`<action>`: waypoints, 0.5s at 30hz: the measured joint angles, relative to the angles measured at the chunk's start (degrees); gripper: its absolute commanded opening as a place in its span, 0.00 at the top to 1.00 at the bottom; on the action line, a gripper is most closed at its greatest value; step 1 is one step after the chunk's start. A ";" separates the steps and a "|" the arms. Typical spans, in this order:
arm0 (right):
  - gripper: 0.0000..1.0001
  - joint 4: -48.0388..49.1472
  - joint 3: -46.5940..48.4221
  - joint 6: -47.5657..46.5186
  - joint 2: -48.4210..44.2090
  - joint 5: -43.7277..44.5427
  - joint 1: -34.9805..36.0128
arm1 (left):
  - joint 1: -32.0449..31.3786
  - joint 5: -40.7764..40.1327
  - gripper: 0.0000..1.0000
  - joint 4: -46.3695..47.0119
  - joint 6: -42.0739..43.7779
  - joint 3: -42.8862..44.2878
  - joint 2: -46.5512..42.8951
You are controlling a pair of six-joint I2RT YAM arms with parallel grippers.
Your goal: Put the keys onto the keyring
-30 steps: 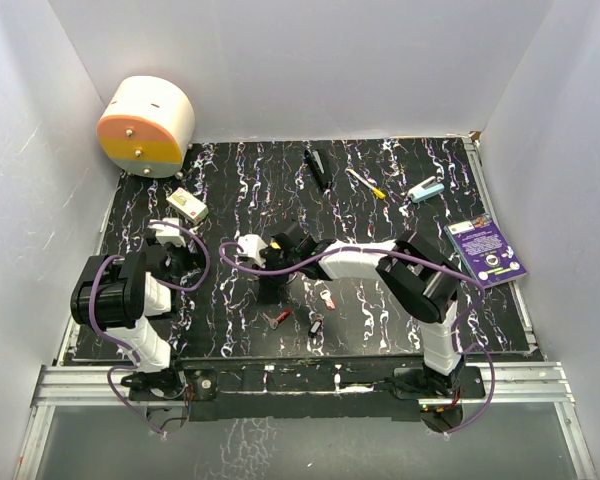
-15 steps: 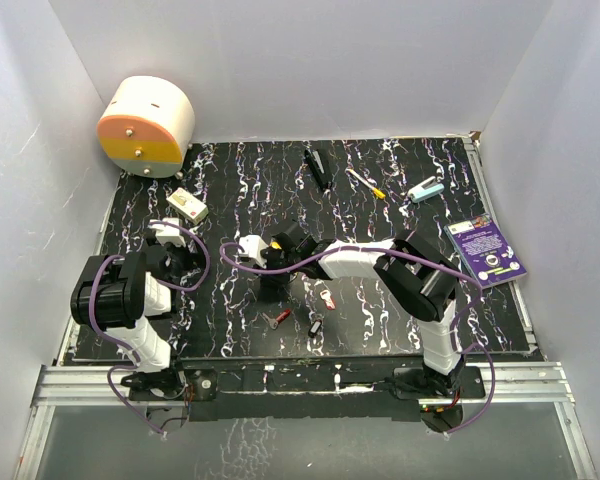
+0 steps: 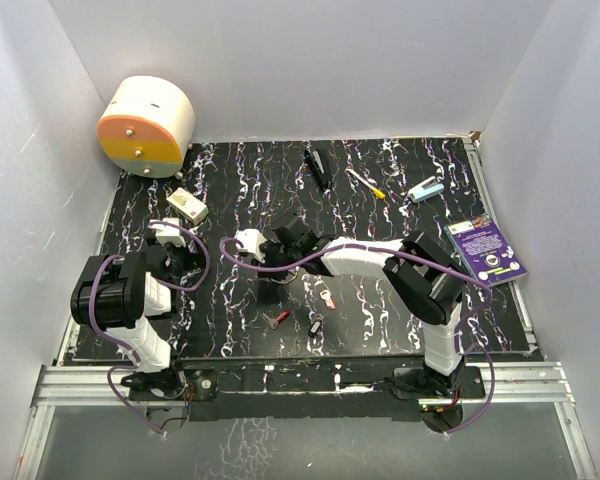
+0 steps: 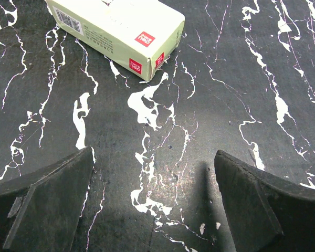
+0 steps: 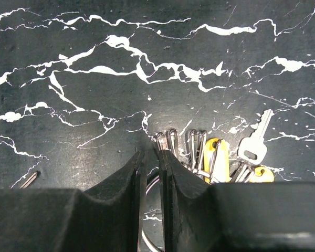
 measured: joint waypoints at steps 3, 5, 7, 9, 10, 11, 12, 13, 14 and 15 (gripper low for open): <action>0.79 -0.09 0.70 -0.46 0.13 0.31 0.00 | 0.00 0.00 0.03 0.00 0.00 0.00 0.00; 0.79 -0.15 1.31 -0.68 0.44 0.48 0.00 | 0.00 0.00 0.03 -0.02 0.00 0.00 0.00; 0.80 -0.20 1.92 -0.72 1.01 0.59 0.00 | 0.00 0.00 0.03 0.00 0.00 0.00 0.00; 0.80 -0.17 2.34 -0.79 1.73 0.68 0.00 | 0.00 0.00 0.03 0.00 -0.02 0.00 0.00; 0.80 -0.20 2.38 -0.81 2.03 0.72 0.00 | 0.00 0.00 0.03 -0.02 0.00 0.00 0.00; 0.80 -0.20 2.38 -0.85 2.36 0.76 0.00 | 0.00 0.02 0.03 0.00 0.00 0.00 0.00; 0.80 -0.39 2.38 -0.85 2.73 0.79 0.00 | 0.00 0.02 0.03 -0.02 0.00 0.00 0.00; 0.80 -0.52 2.38 -0.85 3.06 0.81 0.00 | 0.00 0.00 0.03 0.00 0.00 0.00 0.00; 0.80 -0.85 2.38 -0.85 3.32 0.81 0.00 | 0.00 0.00 0.03 0.00 0.00 0.00 0.00; 0.80 -1.20 2.38 -0.85 3.45 0.81 0.00 | 0.00 0.00 0.03 0.00 0.00 0.00 0.00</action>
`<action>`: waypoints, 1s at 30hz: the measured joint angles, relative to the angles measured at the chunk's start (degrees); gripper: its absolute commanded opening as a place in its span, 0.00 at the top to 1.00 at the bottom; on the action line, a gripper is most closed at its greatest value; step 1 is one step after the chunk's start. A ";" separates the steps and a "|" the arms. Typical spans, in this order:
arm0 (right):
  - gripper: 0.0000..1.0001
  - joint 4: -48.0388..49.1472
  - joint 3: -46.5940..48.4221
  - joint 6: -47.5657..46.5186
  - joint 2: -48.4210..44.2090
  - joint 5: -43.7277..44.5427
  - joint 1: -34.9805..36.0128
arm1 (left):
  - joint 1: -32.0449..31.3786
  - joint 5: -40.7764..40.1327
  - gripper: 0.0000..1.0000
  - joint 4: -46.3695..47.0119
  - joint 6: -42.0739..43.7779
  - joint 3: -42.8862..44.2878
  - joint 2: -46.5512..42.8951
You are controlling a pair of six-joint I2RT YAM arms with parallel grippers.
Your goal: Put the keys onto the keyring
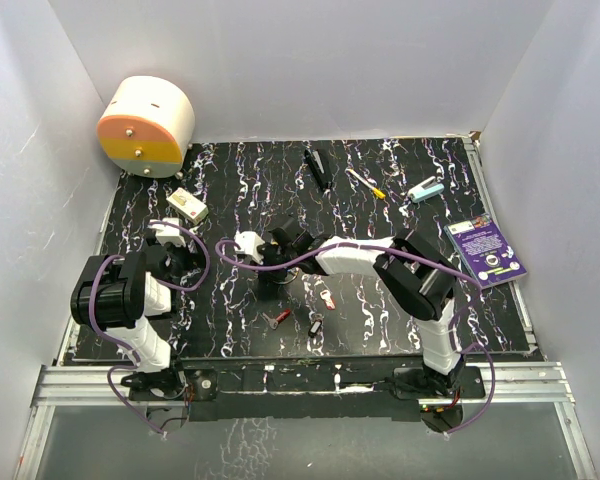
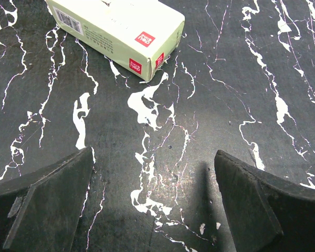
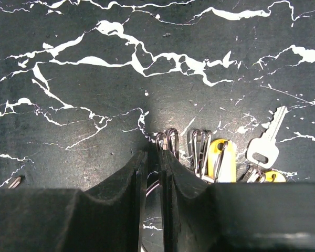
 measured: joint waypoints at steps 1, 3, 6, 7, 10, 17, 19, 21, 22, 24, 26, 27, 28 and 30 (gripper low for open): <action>0.80 -0.24 0.00 0.00 0.11 0.00 0.00 | 0.00 0.00 0.03 0.00 0.00 0.00 0.00; 0.80 -0.24 0.00 0.00 0.11 0.00 0.00 | 0.00 0.00 0.03 -0.02 -0.02 0.00 0.00; 0.80 -0.24 0.00 -0.02 0.11 0.09 0.00 | 0.00 0.00 0.03 0.00 0.00 0.00 0.00; 0.80 -0.22 0.00 0.00 0.15 0.17 0.00 | 0.00 0.00 0.03 -0.02 0.00 0.00 0.00; 0.80 0.09 0.00 -0.02 0.46 0.22 0.00 | 0.00 0.00 0.03 0.00 0.00 0.00 0.00; 0.80 0.85 0.00 -0.44 0.76 0.42 0.00 | 0.00 0.02 0.03 0.00 -0.02 0.00 0.00; 0.81 1.07 0.00 -0.63 0.85 0.57 0.00 | 0.00 0.00 0.03 0.00 0.00 0.00 0.00; 0.82 1.31 0.00 -0.90 0.96 0.81 0.00 | 0.00 0.00 0.03 -0.02 0.00 0.00 0.00; 0.82 1.33 0.00 -0.96 1.09 1.03 0.00 | 0.00 0.00 0.03 0.00 0.00 0.00 0.00; 0.84 1.49 0.00 -1.14 1.46 1.60 0.00 | 0.00 0.00 0.03 0.00 0.00 0.00 0.00; 0.84 1.92 0.00 -1.22 1.60 2.14 0.00 | 0.00 0.00 0.03 -0.02 0.00 0.00 0.00; 0.84 2.10 0.00 -1.27 1.60 2.45 0.00 | 0.00 0.00 0.03 0.00 0.00 0.00 0.00; 0.84 2.25 0.00 -1.29 1.62 2.86 0.00 | 0.00 0.00 0.03 -0.02 -0.02 0.00 0.00; 0.84 2.71 0.00 -1.31 1.64 3.67 0.00 | 0.00 0.00 0.03 -0.02 0.00 0.00 0.00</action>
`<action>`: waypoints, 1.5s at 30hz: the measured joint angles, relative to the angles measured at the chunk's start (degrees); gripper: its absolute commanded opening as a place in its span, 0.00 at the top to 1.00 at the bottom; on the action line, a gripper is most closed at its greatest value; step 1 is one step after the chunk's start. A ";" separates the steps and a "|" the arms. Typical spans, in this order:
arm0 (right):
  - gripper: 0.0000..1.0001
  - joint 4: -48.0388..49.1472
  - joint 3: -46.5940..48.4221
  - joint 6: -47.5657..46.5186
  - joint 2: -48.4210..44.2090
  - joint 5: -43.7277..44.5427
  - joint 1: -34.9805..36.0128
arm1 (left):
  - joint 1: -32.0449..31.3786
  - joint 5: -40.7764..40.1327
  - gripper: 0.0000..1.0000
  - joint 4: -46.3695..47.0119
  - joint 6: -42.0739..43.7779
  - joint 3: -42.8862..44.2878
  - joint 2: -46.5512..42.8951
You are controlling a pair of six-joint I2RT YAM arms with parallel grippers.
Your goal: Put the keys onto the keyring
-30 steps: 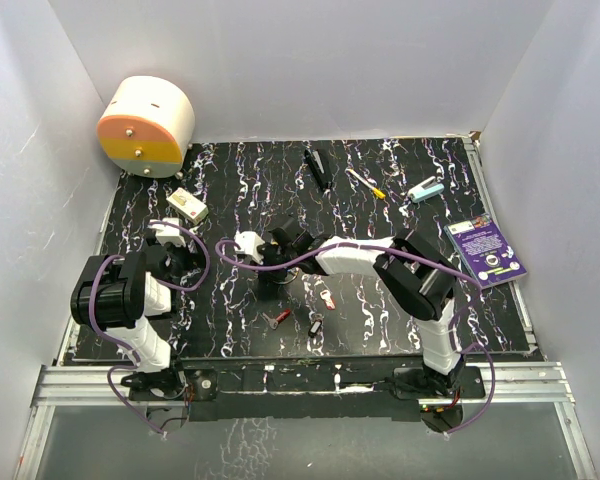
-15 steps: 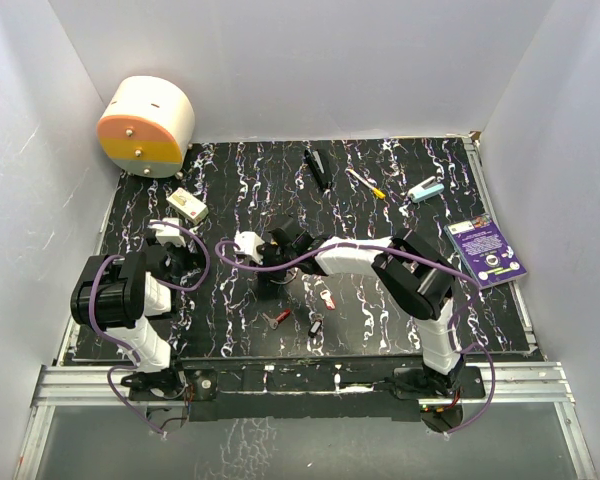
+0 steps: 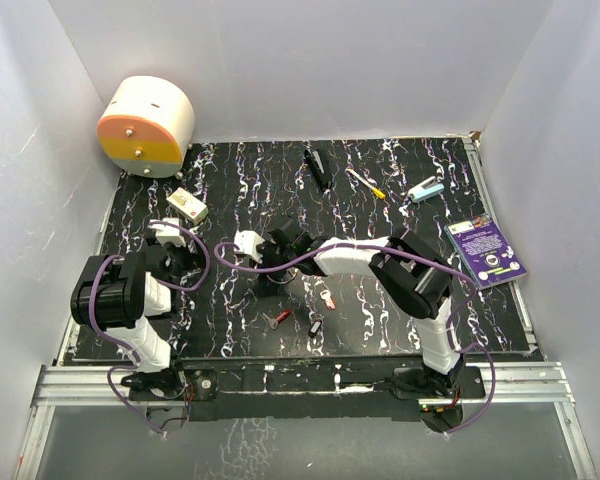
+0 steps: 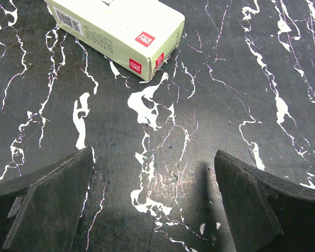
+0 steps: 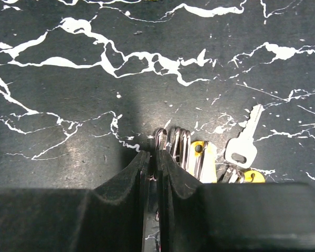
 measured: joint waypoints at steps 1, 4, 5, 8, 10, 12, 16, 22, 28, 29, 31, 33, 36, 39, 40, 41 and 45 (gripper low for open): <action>0.84 0.28 0.00 0.00 0.02 0.42 0.00 | 0.00 0.00 0.03 0.02 0.00 0.00 0.00; 0.84 0.66 0.00 -0.04 0.07 1.38 0.00 | 0.00 0.00 0.03 0.02 0.00 0.00 0.00; 0.84 0.72 0.00 -0.04 0.09 1.51 0.00 | 0.00 0.00 0.03 0.02 0.00 0.00 0.00; 0.86 1.01 0.00 -0.13 0.35 1.49 0.00 | 0.00 0.00 0.03 0.02 0.00 0.00 0.00; 0.88 1.62 0.04 -0.17 0.66 1.44 -0.04 | 0.00 0.00 0.03 0.00 0.00 0.00 0.00; 0.89 1.70 0.46 -0.20 0.96 1.44 -0.04 | 0.00 0.00 0.03 0.00 -0.02 0.00 0.00; 0.85 1.16 1.53 -0.20 1.66 1.49 -0.04 | 0.00 0.00 0.03 0.02 0.00 0.00 0.00; 0.87 -1.68 2.93 0.04 1.77 2.21 -0.07 | 0.00 0.00 0.03 0.00 0.00 0.00 0.00; 0.87 -12.39 7.67 0.42 2.10 2.23 -0.46 | 0.00 0.00 0.03 0.02 -0.02 0.00 0.00; 0.87 -14.75 8.90 0.55 2.36 2.21 -0.48 | 0.00 0.00 0.03 0.02 -0.02 0.00 0.00; 0.86 -18.38 10.56 1.11 2.67 1.92 -0.50 | 0.00 0.00 0.03 0.00 -0.02 0.00 0.00; 0.85 -21.86 11.61 1.86 2.69 1.03 -0.63 | 0.00 0.00 0.03 0.02 -0.02 0.00 0.00; 0.83 -24.74 12.26 3.02 2.69 -0.59 -0.81 | 0.00 0.00 0.03 0.02 0.00 0.00 0.00; 0.80 -25.55 12.26 3.61 2.69 -1.70 -0.85 | 0.00 0.00 0.03 0.02 0.00 0.00 0.00; 0.80 -25.64 12.26 3.78 2.69 -1.97 -0.85 | 0.00 0.00 0.03 0.00 0.00 0.00 0.00; 0.80 -25.70 12.26 3.98 2.69 -2.12 -0.85 | 0.00 0.00 0.03 0.00 0.00 0.00 0.00; 0.80 -25.16 11.85 4.59 2.67 -2.40 -0.85 | 0.00 0.00 0.03 0.02 0.00 0.00 0.00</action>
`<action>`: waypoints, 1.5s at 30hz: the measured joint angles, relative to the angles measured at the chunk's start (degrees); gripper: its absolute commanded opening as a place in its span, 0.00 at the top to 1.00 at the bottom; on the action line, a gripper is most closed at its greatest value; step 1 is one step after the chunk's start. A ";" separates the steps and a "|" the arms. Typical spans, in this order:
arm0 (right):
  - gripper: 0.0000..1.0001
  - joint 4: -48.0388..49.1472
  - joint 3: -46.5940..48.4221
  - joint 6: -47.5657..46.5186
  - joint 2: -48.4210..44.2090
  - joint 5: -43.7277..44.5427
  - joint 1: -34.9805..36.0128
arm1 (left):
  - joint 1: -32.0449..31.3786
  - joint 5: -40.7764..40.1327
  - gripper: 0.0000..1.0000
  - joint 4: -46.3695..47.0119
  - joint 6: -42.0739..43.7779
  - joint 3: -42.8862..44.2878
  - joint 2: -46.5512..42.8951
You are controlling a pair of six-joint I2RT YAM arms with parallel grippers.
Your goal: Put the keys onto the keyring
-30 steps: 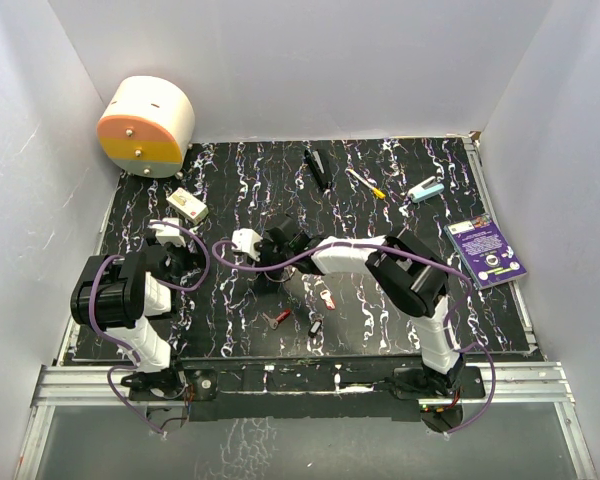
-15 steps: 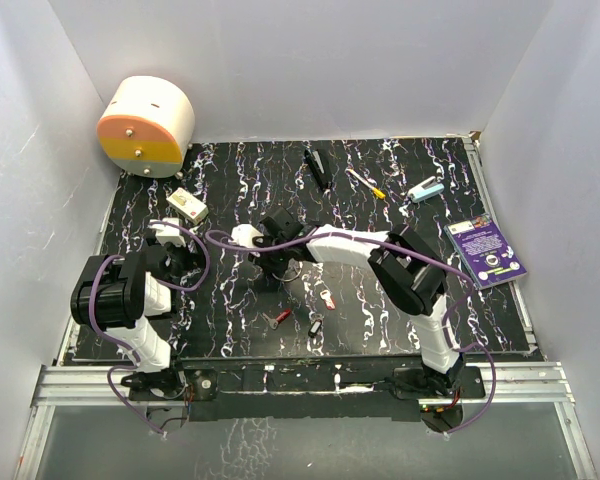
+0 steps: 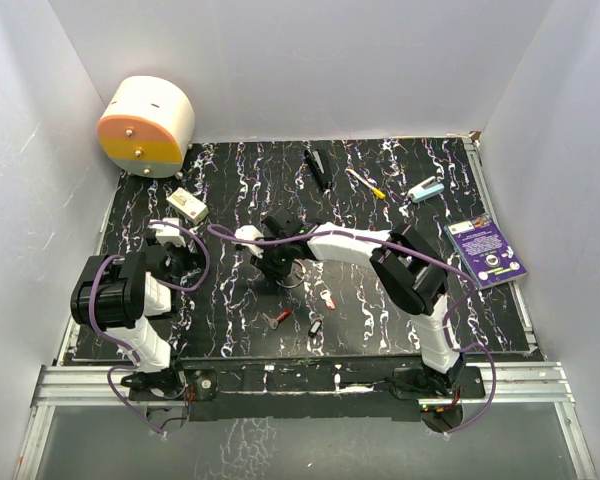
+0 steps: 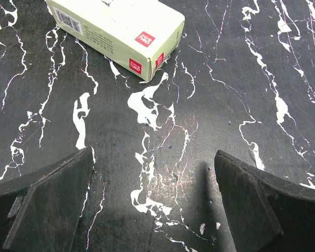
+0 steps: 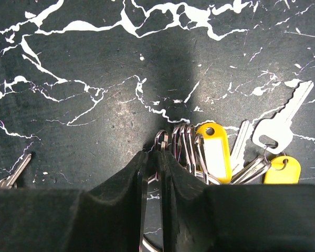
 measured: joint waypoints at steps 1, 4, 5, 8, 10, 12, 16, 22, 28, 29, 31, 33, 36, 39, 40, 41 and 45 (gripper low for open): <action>0.80 0.42 -0.28 0.07 -0.04 -0.02 0.00 | 0.00 0.00 0.03 0.00 0.00 0.00 0.00; 0.82 2.80 -1.95 0.31 -0.68 -0.02 0.00 | 0.00 0.02 0.03 0.00 0.00 0.00 0.00; 0.84 3.41 -2.43 0.35 -0.87 0.02 0.00 | 0.00 0.00 0.03 -0.02 0.00 0.00 0.00; 0.90 5.92 -4.07 0.61 -1.40 0.42 0.00 | 0.00 0.00 0.03 0.00 0.00 0.00 0.00; 0.91 7.26 -4.74 0.87 -1.57 0.52 0.00 | 0.00 0.00 0.03 0.00 0.00 0.00 0.00; 0.92 8.63 -5.29 1.42 -1.66 0.63 0.00 | 0.00 0.00 0.03 -0.02 -0.02 0.00 0.00; 0.92 11.45 -6.99 2.60 -2.32 0.26 -0.31 | 0.00 0.02 0.03 0.00 0.00 0.00 0.00; 0.92 15.37 -12.48 6.62 -5.03 -6.38 -2.47 | 0.00 0.00 0.03 0.00 -0.02 0.00 0.00; 0.92 17.20 -16.74 11.61 -6.45 -14.49 -5.07 | 0.00 0.00 0.03 -0.02 0.00 0.00 0.00; 0.92 17.62 -17.31 12.26 -6.60 -15.45 -5.29 | 0.00 0.00 0.03 0.00 -0.02 0.00 0.00; 0.92 18.51 -18.32 13.33 -6.75 -17.05 -5.53 | 0.00 0.00 0.03 0.00 -0.02 0.00 0.00; 0.92 19.91 -19.56 14.36 -7.02 -18.53 -5.64 | 0.00 0.02 0.03 -0.02 0.00 0.00 0.00; 0.90 21.24 -20.96 15.56 -7.32 -20.09 -5.97 | 0.00 0.00 0.03 -0.02 -0.02 0.00 0.00; 0.89 22.53 -21.79 16.63 -7.32 -21.20 -6.10 | 0.00 0.00 0.03 0.00 0.00 0.00 0.00; 0.88 22.77 -21.94 16.83 -7.32 -21.35 -6.14 | 0.00 0.00 0.03 0.00 0.00 0.00 0.00; 0.88 23.26 -22.29 17.03 -7.34 -21.66 -6.23 | 0.00 0.00 0.03 -0.02 0.00 0.00 0.00; 0.85 24.59 -23.50 17.88 -7.89 -21.97 -6.34 | 0.00 0.00 0.03 -0.02 -0.02 0.00 0.00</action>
